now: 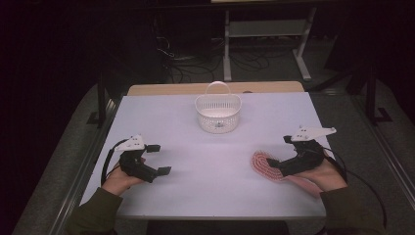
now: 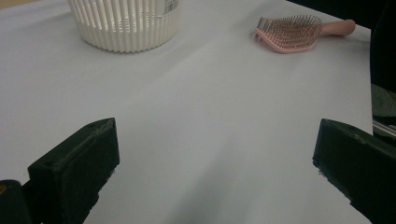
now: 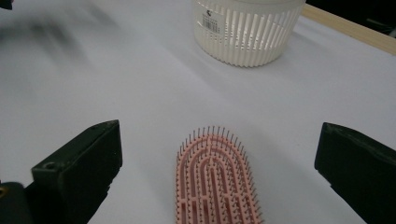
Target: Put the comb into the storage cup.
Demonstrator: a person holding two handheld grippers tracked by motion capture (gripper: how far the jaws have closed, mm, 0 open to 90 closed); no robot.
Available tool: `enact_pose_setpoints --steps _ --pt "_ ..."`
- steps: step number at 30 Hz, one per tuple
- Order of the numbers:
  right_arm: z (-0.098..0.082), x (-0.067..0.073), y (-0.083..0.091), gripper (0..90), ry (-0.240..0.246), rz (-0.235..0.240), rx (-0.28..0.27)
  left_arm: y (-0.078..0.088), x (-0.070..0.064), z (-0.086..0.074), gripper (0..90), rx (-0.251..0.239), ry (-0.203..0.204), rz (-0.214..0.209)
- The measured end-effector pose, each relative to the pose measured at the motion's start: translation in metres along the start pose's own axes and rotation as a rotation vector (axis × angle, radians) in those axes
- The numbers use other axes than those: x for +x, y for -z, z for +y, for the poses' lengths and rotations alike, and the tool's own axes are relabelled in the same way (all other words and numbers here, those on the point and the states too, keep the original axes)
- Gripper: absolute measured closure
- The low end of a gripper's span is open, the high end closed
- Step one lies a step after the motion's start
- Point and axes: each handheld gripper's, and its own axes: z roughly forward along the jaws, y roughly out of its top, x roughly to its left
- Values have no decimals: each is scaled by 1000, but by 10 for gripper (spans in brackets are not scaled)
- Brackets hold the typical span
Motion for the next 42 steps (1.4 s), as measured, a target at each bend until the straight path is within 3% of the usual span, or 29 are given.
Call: enact_pose_setpoints --steps 26,35,42 --pt "-21 -33 35 0 -49 -62 45 0 1 0 1 2 -3 3" --pt "-29 -38 41 1 -61 -75 55 -1 1 0 1 3 -1 4" --pt "-31 -35 37 2 -40 -79 110 0 1 0 1 4 0 4"
